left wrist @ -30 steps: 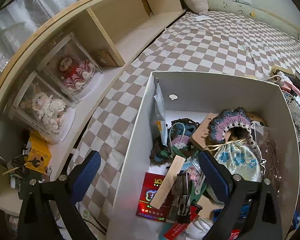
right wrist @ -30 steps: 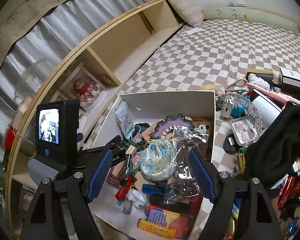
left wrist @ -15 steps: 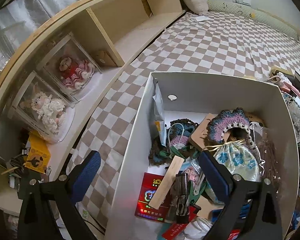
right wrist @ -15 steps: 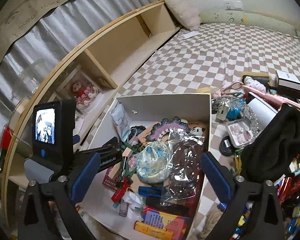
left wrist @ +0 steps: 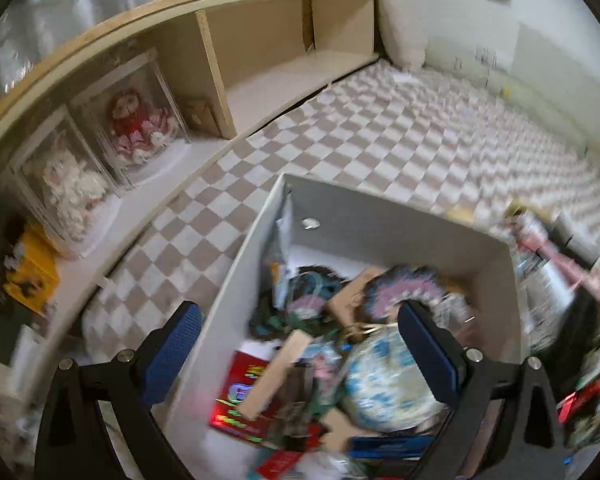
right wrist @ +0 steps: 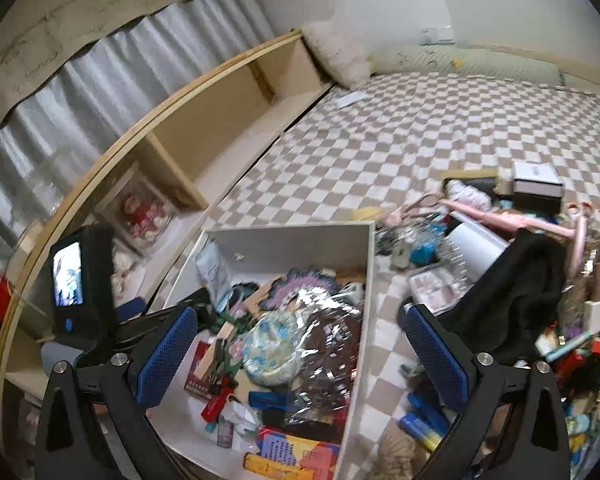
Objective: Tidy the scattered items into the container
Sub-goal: 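Move both tools back from the box over the pile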
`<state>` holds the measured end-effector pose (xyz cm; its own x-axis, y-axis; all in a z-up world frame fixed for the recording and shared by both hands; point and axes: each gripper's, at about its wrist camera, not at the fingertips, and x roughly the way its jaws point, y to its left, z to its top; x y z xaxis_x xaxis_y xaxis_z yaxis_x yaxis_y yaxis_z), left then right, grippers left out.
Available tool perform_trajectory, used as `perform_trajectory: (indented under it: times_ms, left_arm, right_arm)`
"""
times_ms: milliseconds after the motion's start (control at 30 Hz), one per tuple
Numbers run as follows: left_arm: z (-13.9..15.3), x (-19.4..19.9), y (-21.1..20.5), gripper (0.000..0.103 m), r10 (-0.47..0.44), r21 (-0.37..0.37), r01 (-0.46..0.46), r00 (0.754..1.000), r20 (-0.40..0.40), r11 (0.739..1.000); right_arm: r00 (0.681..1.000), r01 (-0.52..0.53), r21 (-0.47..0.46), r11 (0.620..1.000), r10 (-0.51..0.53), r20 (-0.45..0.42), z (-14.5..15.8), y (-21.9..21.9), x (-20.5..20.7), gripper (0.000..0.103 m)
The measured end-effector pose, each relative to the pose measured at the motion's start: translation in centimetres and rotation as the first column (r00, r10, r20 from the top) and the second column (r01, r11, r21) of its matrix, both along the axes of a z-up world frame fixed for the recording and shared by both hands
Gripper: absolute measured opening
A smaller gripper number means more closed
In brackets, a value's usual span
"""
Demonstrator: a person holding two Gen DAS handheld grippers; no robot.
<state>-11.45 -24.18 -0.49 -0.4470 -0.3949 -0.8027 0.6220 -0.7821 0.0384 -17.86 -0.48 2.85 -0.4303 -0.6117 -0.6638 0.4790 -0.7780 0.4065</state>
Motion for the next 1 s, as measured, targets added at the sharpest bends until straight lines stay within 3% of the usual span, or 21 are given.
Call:
perform_trajectory:
  times_ms: [100, 300, 433, 633, 867, 933, 1000]
  left_arm:
    - [0.7, -0.1, 0.5, 0.099, -0.023, 0.047, 0.025, 0.998, -0.053, 0.999]
    - [2.2, -0.4, 2.4, 0.099, -0.072, 0.004, 0.073, 0.988, -0.134, 0.997]
    - [3.1, -0.5, 3.6, 0.099, -0.111, -0.014, 0.11, 0.976, -0.187, 0.994]
    - [3.8, -1.1, 5.7, 0.099, -0.189, -0.056, 0.181, 0.957, -0.219, 0.982]
    - [4.0, -2.3, 8.1, 0.1, -0.286, -0.032, 0.286, 0.934, -0.213, 0.958]
    - [4.1, -2.9, 9.1, 0.1, -0.318, -0.031, 0.318, 0.926, -0.202, 0.947]
    - [4.2, -3.5, 10.0, 0.1, -0.348, -0.029, 0.349, 0.916, -0.2, 0.937]
  right_arm:
    - [0.998, 0.059, -0.036, 0.998, -0.059, -0.007, 0.9, 1.9, -0.6, 0.103]
    - [0.976, 0.174, -0.108, 0.979, -0.186, -0.117, 2.6, 6.2, -1.4, 0.103]
    - [0.941, 0.24, -0.038, 0.97, -0.242, -0.239, 3.3, 8.5, -1.7, 0.103]
    - [0.9, 0.278, 0.082, 0.957, -0.229, -0.372, 3.5, 11.5, -2.3, 0.103]
    - [0.918, 0.28, 0.15, 0.948, -0.218, -0.332, 2.3, 15.2, -3.9, 0.103]
    - [0.91, 0.307, 0.171, 0.936, -0.236, -0.34, 2.0, 16.1, -3.9, 0.103]
    - [0.874, 0.377, 0.179, 0.909, -0.286, -0.392, 2.1, 17.1, -3.8, 0.103]
